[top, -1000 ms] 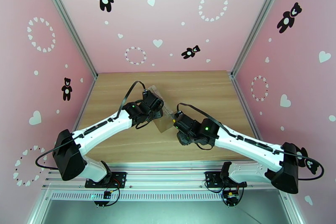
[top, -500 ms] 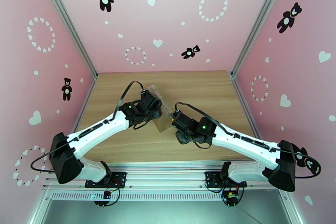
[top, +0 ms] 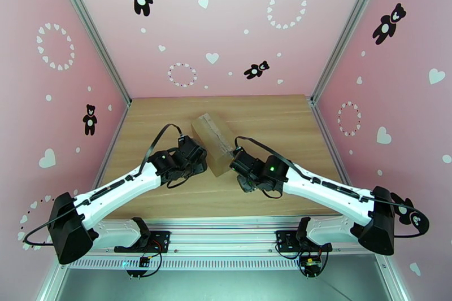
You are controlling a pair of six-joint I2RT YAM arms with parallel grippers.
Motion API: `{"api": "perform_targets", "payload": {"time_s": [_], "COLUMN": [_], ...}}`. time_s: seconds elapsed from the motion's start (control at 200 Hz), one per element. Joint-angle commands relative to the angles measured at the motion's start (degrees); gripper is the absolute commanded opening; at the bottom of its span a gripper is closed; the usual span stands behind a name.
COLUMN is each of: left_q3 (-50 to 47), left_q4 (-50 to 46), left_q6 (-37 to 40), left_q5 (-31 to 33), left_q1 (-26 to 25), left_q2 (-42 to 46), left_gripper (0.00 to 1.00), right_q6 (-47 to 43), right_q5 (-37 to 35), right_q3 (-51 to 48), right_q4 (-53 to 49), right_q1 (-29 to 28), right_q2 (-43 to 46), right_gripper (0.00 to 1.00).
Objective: Unpack the express box
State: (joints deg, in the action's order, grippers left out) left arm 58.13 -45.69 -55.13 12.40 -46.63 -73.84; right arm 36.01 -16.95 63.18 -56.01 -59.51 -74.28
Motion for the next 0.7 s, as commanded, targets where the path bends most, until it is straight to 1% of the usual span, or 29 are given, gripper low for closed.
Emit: {"api": "perform_targets", "payload": {"time_s": [0.0, 0.265, 0.696], "left_q3": [0.29, 0.76, 1.97], "left_q4": [2.72, 4.17, 5.01], "left_q6": [-1.09, -1.09, -0.94], "left_q5": [-1.07, -1.28, -0.8], "left_q1": [0.05, -0.12, -0.61], "left_q2": [-0.93, -2.73, -3.84], "left_gripper": [0.55, 0.55, 0.55], "right_q6": [0.62, 0.91, 0.41], "right_q5": [-2.57, -5.43, -5.81], "right_q3": [2.46, 3.18, 3.18], "right_q4": [-1.61, -4.1, -4.09], "right_q1": [-0.13, -0.17, -0.09], "right_q2": [-0.6, -1.04, -2.64], "right_gripper": [0.0, 0.0, 0.0]}}
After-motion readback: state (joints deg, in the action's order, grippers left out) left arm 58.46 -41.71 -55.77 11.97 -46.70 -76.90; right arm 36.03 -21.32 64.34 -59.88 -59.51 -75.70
